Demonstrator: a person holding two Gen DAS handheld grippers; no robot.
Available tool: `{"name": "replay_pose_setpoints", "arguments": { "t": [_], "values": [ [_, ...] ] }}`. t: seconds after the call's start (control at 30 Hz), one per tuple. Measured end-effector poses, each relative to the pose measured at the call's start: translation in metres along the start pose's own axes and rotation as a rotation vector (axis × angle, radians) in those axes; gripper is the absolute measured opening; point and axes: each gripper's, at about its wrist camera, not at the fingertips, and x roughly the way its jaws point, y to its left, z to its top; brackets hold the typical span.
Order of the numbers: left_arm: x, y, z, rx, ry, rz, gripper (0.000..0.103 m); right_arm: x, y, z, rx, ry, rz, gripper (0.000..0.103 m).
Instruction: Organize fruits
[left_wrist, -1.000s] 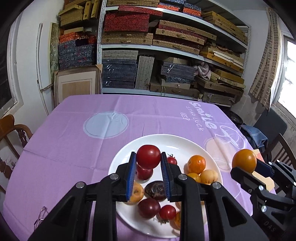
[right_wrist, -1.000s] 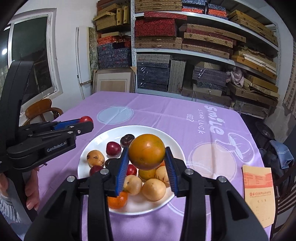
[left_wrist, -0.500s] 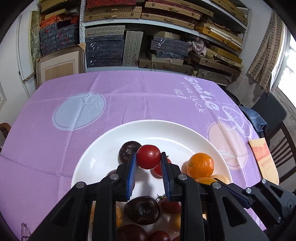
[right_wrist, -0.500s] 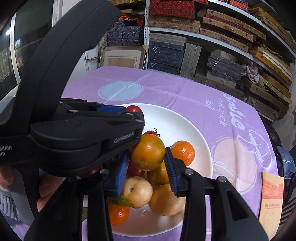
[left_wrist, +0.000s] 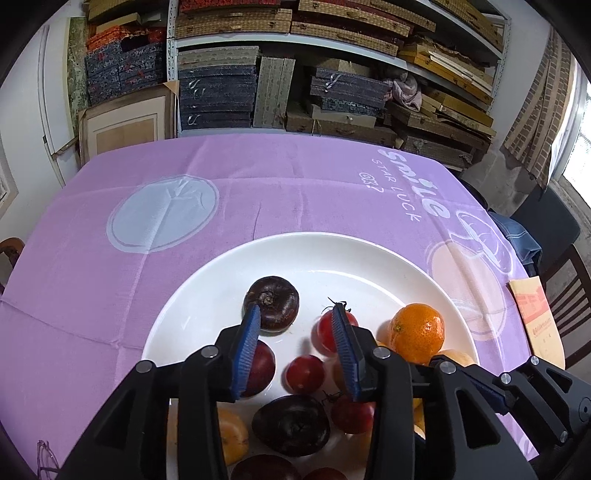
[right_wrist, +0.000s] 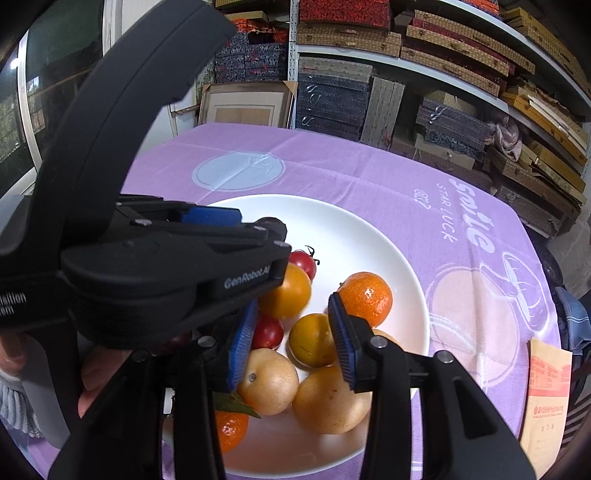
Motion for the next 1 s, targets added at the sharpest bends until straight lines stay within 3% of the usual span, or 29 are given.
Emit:
{"name": "replay_pose_setpoints", "arguments": {
  "t": [0.2,0.47,0.77,0.93,1.0],
  "values": [
    [-0.025,0.005,0.000,0.003,-0.060,0.043,0.057,-0.016,-0.006,-0.001,0.024,-0.036,-0.006,0.047],
    [-0.089,0.018,-0.019,-0.026,-0.180,0.114,0.071,-0.078,-0.010,-0.015,0.051,-0.157,-0.008,0.060],
    [-0.159,0.023,-0.086,-0.099,-0.263,0.223,0.086,-0.137,-0.007,-0.062,0.120,-0.230,-0.015,0.070],
    [-0.178,0.025,-0.136,-0.133,-0.244,0.255,0.089,-0.151,0.006,-0.094,0.159,-0.215,-0.038,0.077],
    [-0.179,0.026,-0.152,-0.146,-0.222,0.246,0.090,-0.153,0.012,-0.104,0.172,-0.209,-0.057,0.086]
  ]
}}
